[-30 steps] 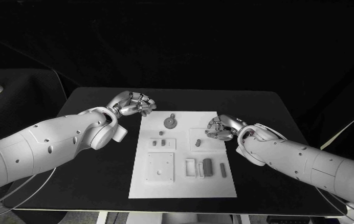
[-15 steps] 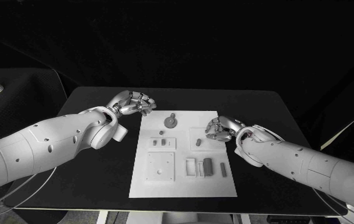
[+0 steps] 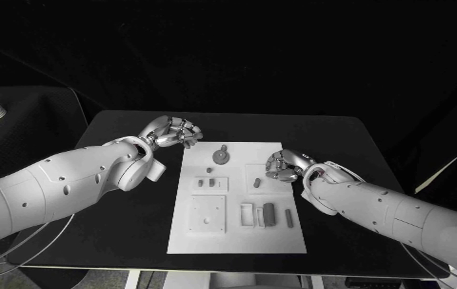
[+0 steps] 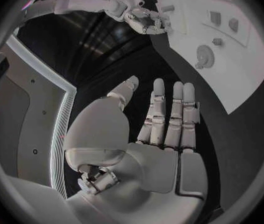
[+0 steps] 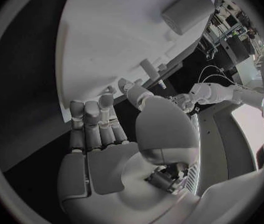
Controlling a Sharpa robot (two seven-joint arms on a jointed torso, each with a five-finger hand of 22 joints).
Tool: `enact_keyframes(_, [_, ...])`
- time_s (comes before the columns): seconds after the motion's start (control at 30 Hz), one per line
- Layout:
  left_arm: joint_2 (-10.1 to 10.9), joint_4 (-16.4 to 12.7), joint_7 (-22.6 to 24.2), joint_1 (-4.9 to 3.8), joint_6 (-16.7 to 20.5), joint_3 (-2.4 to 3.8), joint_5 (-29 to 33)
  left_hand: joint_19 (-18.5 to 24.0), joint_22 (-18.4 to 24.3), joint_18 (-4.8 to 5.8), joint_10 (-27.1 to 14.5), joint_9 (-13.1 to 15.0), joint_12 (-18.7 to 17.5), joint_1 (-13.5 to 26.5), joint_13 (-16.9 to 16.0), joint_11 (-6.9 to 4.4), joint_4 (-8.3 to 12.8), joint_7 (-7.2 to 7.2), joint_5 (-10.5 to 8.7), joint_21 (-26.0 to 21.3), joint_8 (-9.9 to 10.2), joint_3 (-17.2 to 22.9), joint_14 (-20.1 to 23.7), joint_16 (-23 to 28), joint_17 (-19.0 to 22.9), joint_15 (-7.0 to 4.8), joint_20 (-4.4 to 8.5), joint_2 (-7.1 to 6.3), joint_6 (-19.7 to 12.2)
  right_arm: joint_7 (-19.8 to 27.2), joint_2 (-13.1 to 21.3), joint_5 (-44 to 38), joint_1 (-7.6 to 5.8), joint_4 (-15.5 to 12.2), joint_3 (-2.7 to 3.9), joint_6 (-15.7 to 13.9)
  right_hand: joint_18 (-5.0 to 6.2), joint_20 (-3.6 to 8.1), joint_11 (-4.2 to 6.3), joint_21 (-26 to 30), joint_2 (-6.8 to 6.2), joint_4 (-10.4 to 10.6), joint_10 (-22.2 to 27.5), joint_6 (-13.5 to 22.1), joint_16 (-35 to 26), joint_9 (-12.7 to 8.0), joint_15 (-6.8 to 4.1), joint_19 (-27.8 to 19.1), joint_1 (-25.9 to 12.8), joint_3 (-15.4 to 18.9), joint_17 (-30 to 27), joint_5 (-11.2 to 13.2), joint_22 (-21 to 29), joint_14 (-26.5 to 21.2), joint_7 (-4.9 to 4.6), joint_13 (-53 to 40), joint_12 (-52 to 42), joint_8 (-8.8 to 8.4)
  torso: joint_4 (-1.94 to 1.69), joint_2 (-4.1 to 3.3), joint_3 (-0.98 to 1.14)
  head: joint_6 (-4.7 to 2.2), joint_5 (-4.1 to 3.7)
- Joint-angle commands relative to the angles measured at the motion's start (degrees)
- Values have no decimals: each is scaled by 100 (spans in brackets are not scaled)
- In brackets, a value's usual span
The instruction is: Assemble the parts on the task board
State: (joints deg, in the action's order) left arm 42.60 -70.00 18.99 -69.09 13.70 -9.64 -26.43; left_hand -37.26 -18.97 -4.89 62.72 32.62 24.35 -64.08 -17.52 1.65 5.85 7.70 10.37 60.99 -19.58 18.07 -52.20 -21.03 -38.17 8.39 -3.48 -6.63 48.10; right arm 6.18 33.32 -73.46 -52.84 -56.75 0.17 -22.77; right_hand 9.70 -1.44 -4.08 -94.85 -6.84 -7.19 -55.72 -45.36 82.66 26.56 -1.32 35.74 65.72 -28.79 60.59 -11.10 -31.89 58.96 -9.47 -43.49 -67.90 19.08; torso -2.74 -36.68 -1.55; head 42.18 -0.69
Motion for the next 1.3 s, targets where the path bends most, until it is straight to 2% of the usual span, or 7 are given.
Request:
enact_keyframes(0.03, [-2, -21, 82, -2, -30, 5, 48, 55, 6, 3, -1030, 8, -39, 27, -7, 735, -5, 137, 21, -21, 0, -23, 30, 25, 10, 10, -5, 31, 167, -11, -17, -63, 29, 10, -13, 21, 2, 3, 16, -297, 50, 7, -72, -112, 47, 12, -11, 43, 53, -45, -6, 21, 5, 68, -3, 7, -43, 51, 0, -3, -1, 2, 7])
enact_keyframes(0.33, [7, -23, 76, -2, -25, 5, 48, 56, 5, 3, -1023, 10, -39, 26, -9, 735, -7, 138, 21, -21, -2, -22, 27, 29, 11, 10, -4, 36, 173, -22, -11, -70, 29, 38, -14, -59, 15, 9, 39, -332, 118, 4, -137, -301, 79, 56, -32, 89, 127, -90, -11, 25, 5, 129, 13, 14, -77, 140, 2, -6, -4, 14, 4])
enact_keyframes(0.67, [24, -40, 58, -2, -107, 5, 177, 56, 5, 3, -1016, 11, -39, 26, -10, 735, -8, 139, 20, -21, -4, -22, 23, 33, 12, 11, -4, 41, 177, -69, -23, -96, 30, 22, -14, -56, 44, 27, 85, -409, 167, -29, -270, -758, 137, 175, -84, 169, 308, -152, -16, 37, 1, 245, 63, 32, -134, 356, 2, -15, -2, 27, 7])
enact_keyframes(1.03, [25, -46, 56, -4, -120, 6, 177, 57, 5, 4, -1012, 11, -39, 27, -12, 736, -9, 139, 20, -21, -6, -24, 21, 36, 13, 11, -4, 42, 180, -149, -35, -139, 29, 20, -13, -33, 44, 27, 89, -419, 119, -30, -287, -797, 143, 187, -89, 177, 309, -133, -18, 47, 1, 261, 64, 37, -139, 371, 3, -18, -7, 30, 2])
enact_keyframes(1.3, [31, -44, 58, -4, -120, 6, 179, 60, 5, 6, -1008, 12, -42, 36, -13, 737, -12, 139, 17, -22, -7, -32, 18, 41, 15, 12, -5, 36, 183, -151, -65, -147, 29, 31, -13, -41, 43, 26, 91, -424, 72, -25, -295, -799, 145, 189, -92, 181, 293, -107, -21, 50, 2, 268, 61, 42, -139, 367, 2, -17, -4, 38, 7])
